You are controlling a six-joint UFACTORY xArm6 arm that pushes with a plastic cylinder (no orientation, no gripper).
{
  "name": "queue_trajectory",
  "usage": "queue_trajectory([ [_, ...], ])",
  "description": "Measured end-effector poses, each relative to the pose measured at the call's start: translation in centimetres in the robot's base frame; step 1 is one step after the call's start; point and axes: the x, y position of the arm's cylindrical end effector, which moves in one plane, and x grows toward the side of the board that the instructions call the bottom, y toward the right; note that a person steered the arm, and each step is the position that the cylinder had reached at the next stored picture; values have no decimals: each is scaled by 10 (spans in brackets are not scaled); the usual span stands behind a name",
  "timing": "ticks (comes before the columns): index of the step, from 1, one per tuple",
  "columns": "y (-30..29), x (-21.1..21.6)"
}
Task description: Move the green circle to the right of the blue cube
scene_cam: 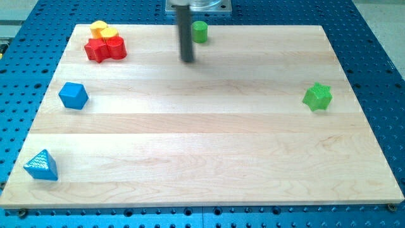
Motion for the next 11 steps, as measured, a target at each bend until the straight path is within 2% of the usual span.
queue_trajectory([
  [1,34,-1],
  [3,35,-1],
  [4,45,-23],
  [5,42,-77],
  [6,-15,-91],
  [8,-60,-107],
  [9,-109,-48],
  [10,-134,31],
  [11,-136,64],
])
